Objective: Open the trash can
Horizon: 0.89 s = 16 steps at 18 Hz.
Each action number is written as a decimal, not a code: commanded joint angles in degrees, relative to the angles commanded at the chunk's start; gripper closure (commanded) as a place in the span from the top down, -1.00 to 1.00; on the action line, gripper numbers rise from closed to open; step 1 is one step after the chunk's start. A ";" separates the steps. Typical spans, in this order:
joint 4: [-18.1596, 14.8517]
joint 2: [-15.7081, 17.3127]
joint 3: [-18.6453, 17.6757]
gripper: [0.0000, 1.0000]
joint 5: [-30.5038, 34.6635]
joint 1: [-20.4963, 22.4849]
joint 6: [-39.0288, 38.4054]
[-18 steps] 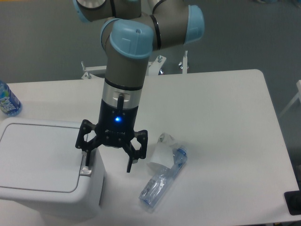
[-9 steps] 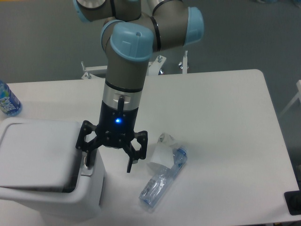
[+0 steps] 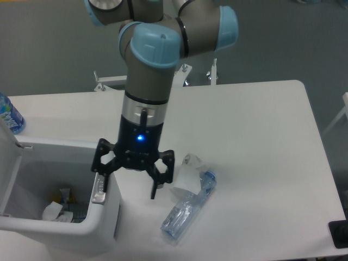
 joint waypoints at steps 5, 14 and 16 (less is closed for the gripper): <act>0.00 -3.51 -0.26 1.00 0.53 7.91 10.60; -0.35 -10.28 -0.26 1.00 8.79 17.50 36.45; -0.53 -10.64 -0.44 1.00 9.66 19.25 42.25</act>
